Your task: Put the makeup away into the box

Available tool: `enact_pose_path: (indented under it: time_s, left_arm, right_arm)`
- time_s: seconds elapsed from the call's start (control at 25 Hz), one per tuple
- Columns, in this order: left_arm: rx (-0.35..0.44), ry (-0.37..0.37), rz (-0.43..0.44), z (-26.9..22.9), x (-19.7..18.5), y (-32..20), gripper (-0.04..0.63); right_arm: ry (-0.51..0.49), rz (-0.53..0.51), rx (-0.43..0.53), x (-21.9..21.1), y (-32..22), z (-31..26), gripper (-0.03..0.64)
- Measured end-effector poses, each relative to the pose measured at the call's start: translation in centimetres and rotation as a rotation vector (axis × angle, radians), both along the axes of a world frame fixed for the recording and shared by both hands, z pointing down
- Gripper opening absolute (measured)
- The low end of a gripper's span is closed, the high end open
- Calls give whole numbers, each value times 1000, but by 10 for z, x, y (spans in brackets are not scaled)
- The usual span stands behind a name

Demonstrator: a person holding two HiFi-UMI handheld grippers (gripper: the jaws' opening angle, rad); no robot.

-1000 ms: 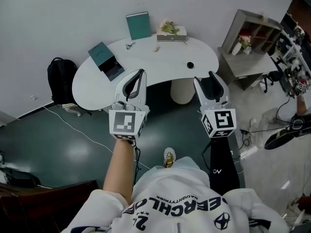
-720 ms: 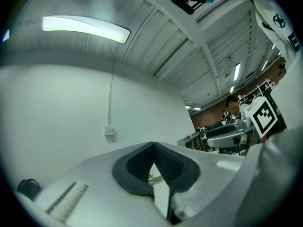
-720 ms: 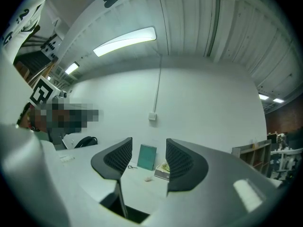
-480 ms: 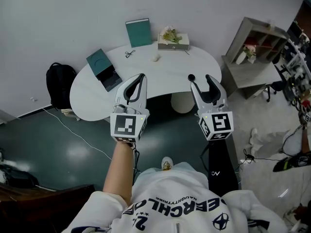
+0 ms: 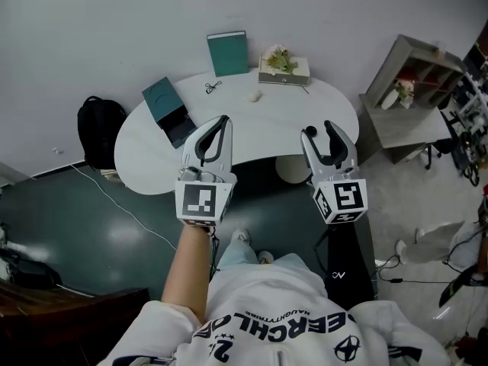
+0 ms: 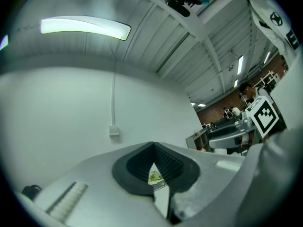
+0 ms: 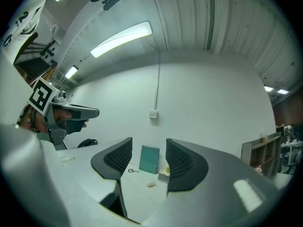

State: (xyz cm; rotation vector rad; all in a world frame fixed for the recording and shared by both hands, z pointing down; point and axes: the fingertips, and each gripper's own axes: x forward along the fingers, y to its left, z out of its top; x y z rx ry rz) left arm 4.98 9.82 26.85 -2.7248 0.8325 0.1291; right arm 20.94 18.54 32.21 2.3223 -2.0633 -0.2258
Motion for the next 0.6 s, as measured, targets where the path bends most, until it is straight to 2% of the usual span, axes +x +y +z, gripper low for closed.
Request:
enact_pose_path:
  time_s: [0.16, 0.36, 0.6]
  left_arm:
    - [29, -45, -11, 6, 10, -33, 6]
    - [27, -16, 9, 7, 32, -93, 7]
    - [32, -15, 34, 0, 67, -177, 8]
  right_arm:
    - [1, -18, -8, 4, -32, 5, 252]
    - [15, -13, -22, 23, -90, 12, 248]
    - [25, 1, -26, 48, -169, 1, 245]
